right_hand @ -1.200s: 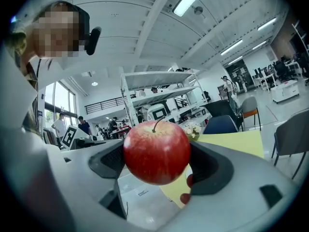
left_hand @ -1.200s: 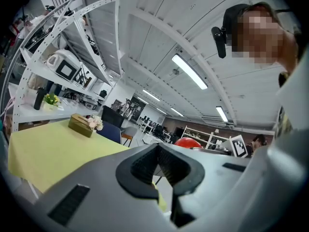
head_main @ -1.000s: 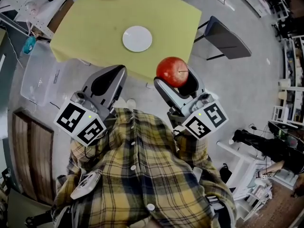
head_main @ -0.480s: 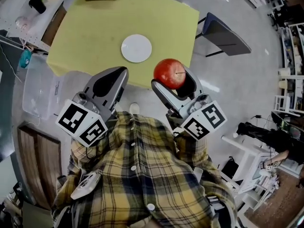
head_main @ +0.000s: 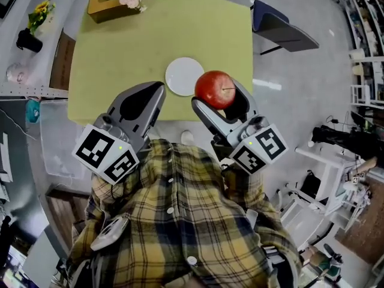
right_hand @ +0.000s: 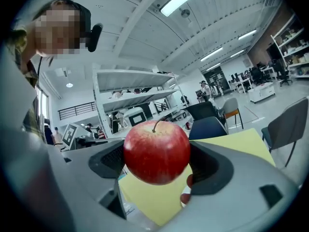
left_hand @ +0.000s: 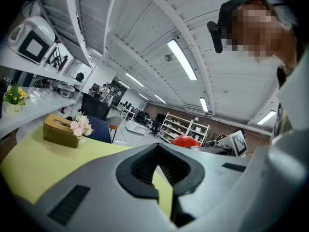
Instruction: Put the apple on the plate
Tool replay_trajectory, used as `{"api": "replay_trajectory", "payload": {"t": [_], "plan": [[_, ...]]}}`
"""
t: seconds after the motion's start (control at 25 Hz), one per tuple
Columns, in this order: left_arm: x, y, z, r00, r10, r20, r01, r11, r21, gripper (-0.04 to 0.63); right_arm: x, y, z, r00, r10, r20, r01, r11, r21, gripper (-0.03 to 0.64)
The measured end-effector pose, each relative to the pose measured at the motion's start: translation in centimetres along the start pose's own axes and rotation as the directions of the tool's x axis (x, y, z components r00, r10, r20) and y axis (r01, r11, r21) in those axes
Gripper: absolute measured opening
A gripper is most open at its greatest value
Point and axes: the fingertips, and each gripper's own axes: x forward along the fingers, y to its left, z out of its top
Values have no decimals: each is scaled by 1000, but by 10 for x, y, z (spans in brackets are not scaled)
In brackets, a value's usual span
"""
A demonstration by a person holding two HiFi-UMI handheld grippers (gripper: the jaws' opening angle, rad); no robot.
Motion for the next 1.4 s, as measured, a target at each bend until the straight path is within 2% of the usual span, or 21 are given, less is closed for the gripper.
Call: {"api": "replay_trajectory", "payload": {"t": [0.36,0.6,0.96,1.4], "plan": [[1,52,23,988,-128,-90,128,992,-8,8,41,4,7,985,-171,32,169,985,41,380],[8,62,19,973,-188,-131,185,982,-34,8,42,3,1,970,-242,26,240,968,70,380],[28,55,14,969,-203,-138,198,979,-48,8,36,-13,5,966,-260,5,260,965,36,380],[42,50,25,983,-156,-100,155,988,-19,8,40,-26,11,981,-196,-9,196,981,2,380]]}}
